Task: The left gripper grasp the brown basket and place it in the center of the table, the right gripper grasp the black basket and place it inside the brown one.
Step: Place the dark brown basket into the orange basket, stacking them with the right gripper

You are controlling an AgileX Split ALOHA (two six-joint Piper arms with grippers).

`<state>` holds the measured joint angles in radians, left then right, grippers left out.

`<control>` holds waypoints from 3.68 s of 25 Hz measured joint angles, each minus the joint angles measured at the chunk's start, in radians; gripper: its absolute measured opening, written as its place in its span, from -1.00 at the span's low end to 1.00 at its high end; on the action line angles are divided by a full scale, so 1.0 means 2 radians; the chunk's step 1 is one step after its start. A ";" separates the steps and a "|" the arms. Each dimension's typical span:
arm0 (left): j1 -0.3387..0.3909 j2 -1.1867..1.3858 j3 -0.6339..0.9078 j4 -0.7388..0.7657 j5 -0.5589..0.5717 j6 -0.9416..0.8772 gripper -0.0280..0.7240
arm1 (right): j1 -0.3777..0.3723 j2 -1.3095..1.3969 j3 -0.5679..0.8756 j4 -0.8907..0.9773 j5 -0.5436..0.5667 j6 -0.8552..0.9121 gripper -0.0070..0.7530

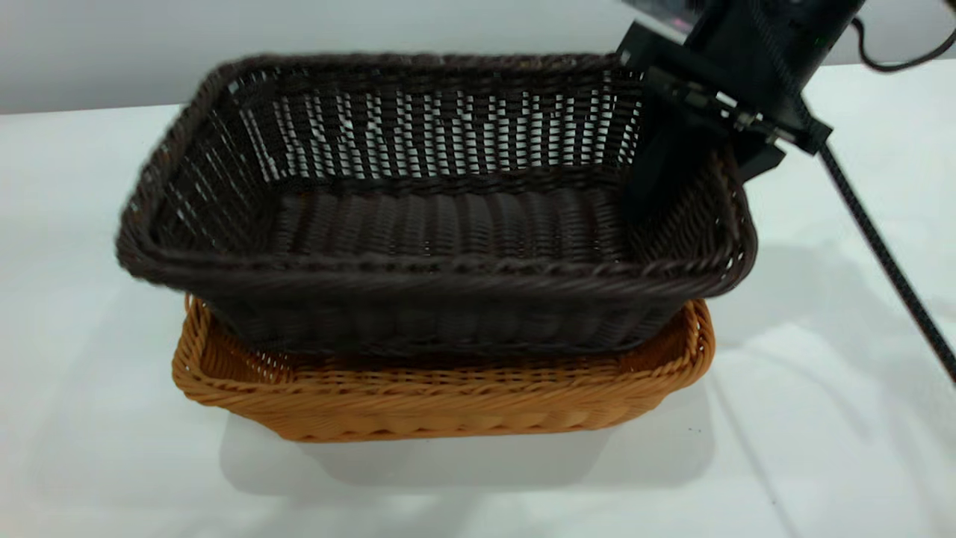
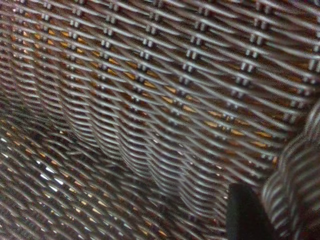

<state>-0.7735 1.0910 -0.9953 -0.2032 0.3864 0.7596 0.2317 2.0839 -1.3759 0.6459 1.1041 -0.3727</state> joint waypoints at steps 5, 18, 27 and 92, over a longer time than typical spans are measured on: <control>0.000 0.000 0.000 0.000 0.001 0.000 0.49 | 0.000 0.000 0.000 0.000 -0.015 -0.001 -0.36; 0.000 0.000 0.000 0.000 0.001 0.000 0.49 | 0.000 0.000 0.000 -0.001 -0.001 -0.004 -0.36; 0.000 0.000 0.000 0.000 0.001 -0.001 0.49 | 0.000 0.000 0.000 -0.002 0.003 -0.018 -0.36; 0.000 0.000 0.000 0.001 0.011 0.000 0.49 | 0.039 0.000 -0.078 -0.164 0.060 0.018 0.84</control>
<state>-0.7735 1.0901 -0.9953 -0.2016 0.4090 0.7597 0.3092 2.0843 -1.5326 0.3188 1.2239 -0.3372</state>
